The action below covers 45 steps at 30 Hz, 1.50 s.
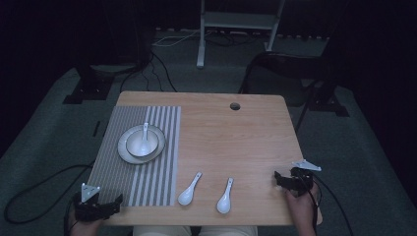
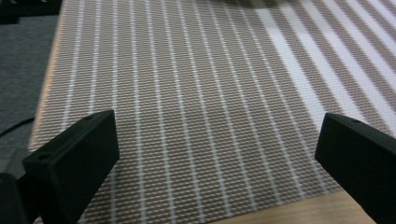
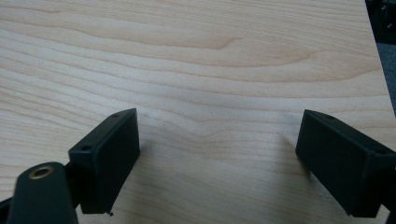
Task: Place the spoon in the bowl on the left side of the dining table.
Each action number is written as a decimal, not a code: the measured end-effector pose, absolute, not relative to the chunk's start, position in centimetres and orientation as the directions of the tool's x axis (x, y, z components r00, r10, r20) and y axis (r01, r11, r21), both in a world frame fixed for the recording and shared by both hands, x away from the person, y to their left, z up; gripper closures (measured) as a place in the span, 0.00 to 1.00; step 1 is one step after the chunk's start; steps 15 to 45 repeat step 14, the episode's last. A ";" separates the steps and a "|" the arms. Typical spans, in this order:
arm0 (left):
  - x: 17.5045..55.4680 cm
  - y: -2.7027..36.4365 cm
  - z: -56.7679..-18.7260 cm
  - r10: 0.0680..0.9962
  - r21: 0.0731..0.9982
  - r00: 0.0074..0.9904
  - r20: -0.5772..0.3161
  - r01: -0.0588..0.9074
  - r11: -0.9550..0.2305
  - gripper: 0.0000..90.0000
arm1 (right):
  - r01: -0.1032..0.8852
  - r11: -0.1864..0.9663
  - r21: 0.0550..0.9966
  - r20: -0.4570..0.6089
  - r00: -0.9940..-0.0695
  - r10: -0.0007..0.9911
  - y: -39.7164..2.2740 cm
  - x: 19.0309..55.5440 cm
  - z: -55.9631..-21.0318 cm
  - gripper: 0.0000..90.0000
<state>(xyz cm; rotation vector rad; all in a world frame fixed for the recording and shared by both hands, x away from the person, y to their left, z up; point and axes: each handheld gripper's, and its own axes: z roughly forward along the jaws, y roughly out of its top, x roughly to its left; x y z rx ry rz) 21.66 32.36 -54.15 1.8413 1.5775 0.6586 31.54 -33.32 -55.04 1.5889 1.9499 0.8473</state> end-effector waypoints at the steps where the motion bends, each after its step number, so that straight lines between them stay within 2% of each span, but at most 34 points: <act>1: 21.7 32.4 -54.2 0.989 0.726 0.150 -0.014 0.681 -0.093 0.00 | 0.679 0.134 0.722 0.015 -0.209 0.978 -33.3 31.5 -55.0 0.14; 7: 21.8 32.6 -54.4 0.994 0.728 0.109 -0.011 0.682 -0.067 0.00 | 0.679 0.132 0.722 0.015 -0.206 0.978 -33.3 31.5 -55.0 0.14; 45: 21.8 32.7 -54.5 0.993 0.725 0.113 -0.025 0.687 -0.059 0.00 | 0.680 0.131 0.722 0.015 -0.205 0.979 -33.3 31.5 -55.0 0.14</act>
